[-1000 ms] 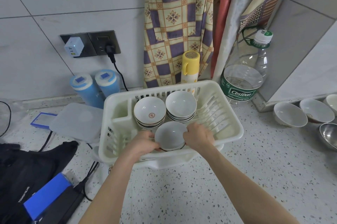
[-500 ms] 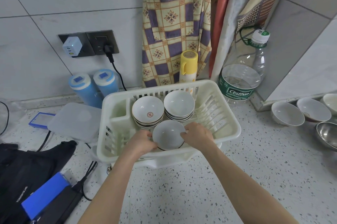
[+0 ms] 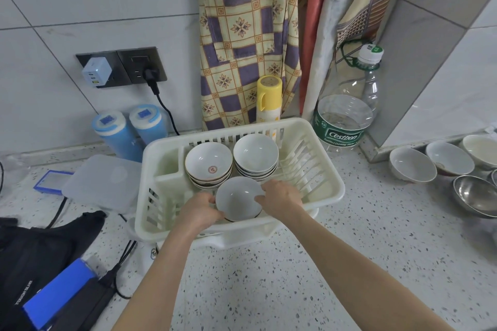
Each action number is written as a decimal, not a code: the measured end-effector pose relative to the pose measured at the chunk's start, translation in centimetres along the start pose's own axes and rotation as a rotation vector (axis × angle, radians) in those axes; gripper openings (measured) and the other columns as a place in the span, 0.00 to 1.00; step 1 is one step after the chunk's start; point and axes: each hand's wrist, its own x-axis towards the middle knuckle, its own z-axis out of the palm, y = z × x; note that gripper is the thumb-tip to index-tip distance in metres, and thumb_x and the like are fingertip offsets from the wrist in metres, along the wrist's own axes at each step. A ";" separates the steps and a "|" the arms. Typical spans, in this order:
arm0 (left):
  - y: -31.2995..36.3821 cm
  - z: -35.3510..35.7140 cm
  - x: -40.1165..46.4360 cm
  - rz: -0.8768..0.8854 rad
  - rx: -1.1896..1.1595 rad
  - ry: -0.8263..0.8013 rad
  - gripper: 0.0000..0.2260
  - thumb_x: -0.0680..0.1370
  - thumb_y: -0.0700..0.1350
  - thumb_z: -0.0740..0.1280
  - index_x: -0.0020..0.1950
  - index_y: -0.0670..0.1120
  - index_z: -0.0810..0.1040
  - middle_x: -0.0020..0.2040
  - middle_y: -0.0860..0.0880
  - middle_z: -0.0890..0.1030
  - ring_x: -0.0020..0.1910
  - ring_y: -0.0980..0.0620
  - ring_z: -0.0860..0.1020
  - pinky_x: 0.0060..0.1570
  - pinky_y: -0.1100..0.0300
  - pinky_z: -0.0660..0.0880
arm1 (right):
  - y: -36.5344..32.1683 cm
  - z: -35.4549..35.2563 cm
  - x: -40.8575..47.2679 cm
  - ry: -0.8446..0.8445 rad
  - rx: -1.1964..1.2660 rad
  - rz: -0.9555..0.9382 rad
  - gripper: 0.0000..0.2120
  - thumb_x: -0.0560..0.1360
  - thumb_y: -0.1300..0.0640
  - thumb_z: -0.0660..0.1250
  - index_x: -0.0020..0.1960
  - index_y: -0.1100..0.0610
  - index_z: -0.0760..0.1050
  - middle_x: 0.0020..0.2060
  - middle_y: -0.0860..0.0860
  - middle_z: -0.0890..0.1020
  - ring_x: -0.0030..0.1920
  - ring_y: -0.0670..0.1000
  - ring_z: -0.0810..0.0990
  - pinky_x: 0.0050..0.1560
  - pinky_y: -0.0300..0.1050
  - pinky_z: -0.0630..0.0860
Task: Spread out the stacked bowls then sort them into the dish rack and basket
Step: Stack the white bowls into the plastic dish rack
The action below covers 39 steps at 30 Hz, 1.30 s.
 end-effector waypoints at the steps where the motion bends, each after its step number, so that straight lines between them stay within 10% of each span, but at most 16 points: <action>1: 0.0 -0.1 -0.1 0.004 0.008 -0.003 0.14 0.68 0.50 0.76 0.50 0.52 0.77 0.43 0.56 0.78 0.39 0.57 0.76 0.33 0.61 0.69 | 0.0 0.1 0.0 0.005 -0.003 0.003 0.20 0.81 0.45 0.60 0.66 0.56 0.74 0.60 0.53 0.79 0.60 0.55 0.78 0.55 0.47 0.75; 7: 0.1 0.0 -0.2 0.004 -0.002 0.036 0.16 0.71 0.48 0.75 0.57 0.47 0.81 0.49 0.54 0.81 0.44 0.53 0.77 0.33 0.62 0.68 | -0.3 1.1 -0.4 0.113 -0.058 -0.002 0.17 0.82 0.47 0.55 0.58 0.58 0.75 0.50 0.55 0.82 0.50 0.57 0.81 0.41 0.46 0.71; 12: -0.3 0.2 -1.1 0.034 -0.056 0.284 0.17 0.78 0.48 0.65 0.66 0.45 0.78 0.61 0.47 0.82 0.58 0.46 0.80 0.54 0.53 0.75 | 0.4 1.3 -1.4 0.393 0.305 -0.127 0.13 0.80 0.51 0.58 0.47 0.58 0.77 0.33 0.51 0.79 0.34 0.54 0.77 0.34 0.45 0.73; 16: -0.1 0.3 -2.9 0.201 -0.255 0.524 0.15 0.80 0.46 0.66 0.67 0.49 0.77 0.55 0.52 0.82 0.44 0.53 0.79 0.44 0.58 0.72 | 2.2 0.8 -3.5 0.453 0.769 -0.468 0.11 0.77 0.56 0.64 0.51 0.54 0.84 0.33 0.48 0.82 0.35 0.46 0.78 0.37 0.39 0.75; 23: 2.6 3.5 -8.0 0.349 -0.709 0.713 0.10 0.80 0.41 0.65 0.56 0.54 0.80 0.48 0.64 0.83 0.34 0.60 0.78 0.36 0.73 0.75 | 11.4 0.0 -7.5 0.415 1.158 -0.337 0.11 0.78 0.56 0.63 0.55 0.51 0.83 0.37 0.47 0.84 0.33 0.37 0.76 0.35 0.29 0.68; 30: 13.6 15.8 -12.0 0.442 -0.836 0.452 0.18 0.82 0.36 0.62 0.49 0.61 0.79 0.41 0.54 0.84 0.28 0.59 0.73 0.29 0.68 0.72 | 25.1 -2.3 -10.3 0.496 1.230 -0.069 0.10 0.81 0.55 0.61 0.50 0.44 0.81 0.34 0.48 0.85 0.29 0.46 0.72 0.34 0.41 0.72; 39: 29.4 33.1 -14.0 0.308 -0.622 -0.155 0.05 0.81 0.46 0.65 0.55 0.51 0.79 0.42 0.52 0.84 0.27 0.59 0.75 0.30 0.67 0.74 | 43.1 -4.3 -13.3 0.782 1.449 0.295 0.13 0.72 0.46 0.63 0.39 0.50 0.83 0.28 0.49 0.81 0.29 0.42 0.72 0.36 0.40 0.70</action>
